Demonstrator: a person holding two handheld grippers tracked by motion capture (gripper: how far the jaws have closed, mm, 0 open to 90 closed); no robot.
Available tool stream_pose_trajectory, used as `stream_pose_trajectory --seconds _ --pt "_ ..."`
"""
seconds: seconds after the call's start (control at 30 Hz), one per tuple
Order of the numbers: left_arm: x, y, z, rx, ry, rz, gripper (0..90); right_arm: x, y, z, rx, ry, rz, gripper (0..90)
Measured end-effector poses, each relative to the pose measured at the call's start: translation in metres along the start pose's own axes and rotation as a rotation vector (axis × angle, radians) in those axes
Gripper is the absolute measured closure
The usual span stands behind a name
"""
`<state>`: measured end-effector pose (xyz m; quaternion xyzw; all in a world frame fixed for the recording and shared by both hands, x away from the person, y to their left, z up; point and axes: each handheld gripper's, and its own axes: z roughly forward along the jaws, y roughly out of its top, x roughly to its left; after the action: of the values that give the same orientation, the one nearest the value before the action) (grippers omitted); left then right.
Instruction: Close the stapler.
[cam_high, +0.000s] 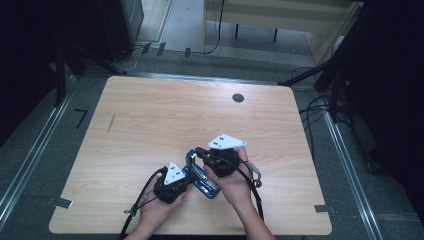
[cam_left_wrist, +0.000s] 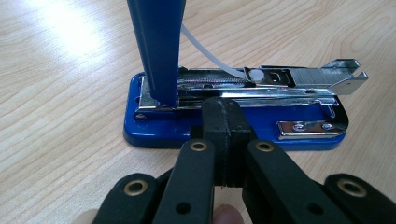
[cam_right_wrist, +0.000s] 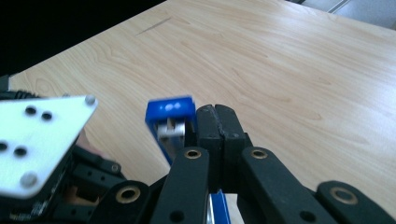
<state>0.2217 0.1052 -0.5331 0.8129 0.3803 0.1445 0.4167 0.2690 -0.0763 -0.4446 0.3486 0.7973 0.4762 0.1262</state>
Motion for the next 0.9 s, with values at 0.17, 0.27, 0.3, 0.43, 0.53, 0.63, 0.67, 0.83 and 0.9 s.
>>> stream_pose_trajectory --seconds 0.17,0.27,0.3,0.43,0.53,0.63,0.67,0.83,0.9 --pt "0.0 0.0 0.0 0.0 0.002 0.003 90.0 -0.002 0.011 0.004 0.0 0.0 -0.01 90.0" --pt "0.0 0.0 0.0 0.0 0.002 0.003 90.0 -0.001 0.015 0.005 -0.009 0.0 -0.009 90.0" --pt "0.0 0.0 0.0 0.0 0.002 0.004 90.0 0.0 0.017 0.006 -0.011 -0.001 -0.013 90.0" --pt "0.0 0.0 0.0 -0.001 0.003 0.005 90.0 0.004 0.022 0.007 -0.021 0.001 -0.015 90.0" --pt "0.0 0.0 0.0 0.0 0.002 0.008 90.0 0.007 0.024 0.006 -0.026 0.015 -0.029 90.0" --pt "0.0 0.0 0.0 -0.001 0.001 0.009 90.0 0.011 0.024 0.006 -0.018 0.018 -0.045 90.0" --pt "0.0 0.0 0.0 -0.001 0.001 0.009 90.0 0.011 0.023 0.005 -0.017 0.014 -0.053 90.0" --pt "0.0 0.0 0.0 -0.002 0.0 0.009 90.0 0.012 0.019 0.0 -0.02 0.014 -0.052 90.0" --pt "0.0 0.0 0.0 0.0 -0.002 0.011 90.0 0.012 0.018 -0.001 -0.021 0.012 -0.055 90.0"
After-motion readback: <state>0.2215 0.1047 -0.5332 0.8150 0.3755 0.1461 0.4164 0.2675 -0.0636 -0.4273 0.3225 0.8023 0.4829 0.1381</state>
